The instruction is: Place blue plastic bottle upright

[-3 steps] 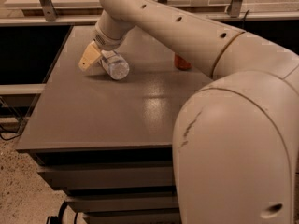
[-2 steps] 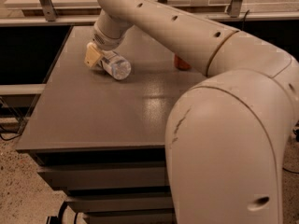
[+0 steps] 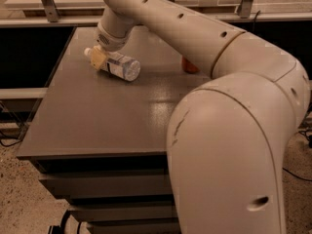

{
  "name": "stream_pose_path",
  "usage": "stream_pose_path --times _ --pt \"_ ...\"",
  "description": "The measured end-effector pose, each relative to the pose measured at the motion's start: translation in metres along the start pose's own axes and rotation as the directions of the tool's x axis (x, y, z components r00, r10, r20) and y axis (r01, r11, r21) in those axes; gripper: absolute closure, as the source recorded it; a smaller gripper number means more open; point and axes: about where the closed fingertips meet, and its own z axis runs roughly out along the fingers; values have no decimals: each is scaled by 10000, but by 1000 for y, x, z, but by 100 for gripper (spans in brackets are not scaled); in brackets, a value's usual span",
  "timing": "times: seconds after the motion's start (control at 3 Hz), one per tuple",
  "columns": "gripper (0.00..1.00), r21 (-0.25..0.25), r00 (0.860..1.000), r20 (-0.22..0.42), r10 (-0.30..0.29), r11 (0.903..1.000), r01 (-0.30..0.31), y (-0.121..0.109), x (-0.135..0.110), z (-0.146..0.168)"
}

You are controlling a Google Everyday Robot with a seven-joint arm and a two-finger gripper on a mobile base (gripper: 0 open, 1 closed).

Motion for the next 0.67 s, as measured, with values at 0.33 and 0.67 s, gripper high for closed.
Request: stream_pose_path --times 0.33,0.67 --pt "100 -195 9994 22 -332 9993 333 9 13 -18" --pt "100 -320 9981 465 -414 9986 430 23 30 -44"
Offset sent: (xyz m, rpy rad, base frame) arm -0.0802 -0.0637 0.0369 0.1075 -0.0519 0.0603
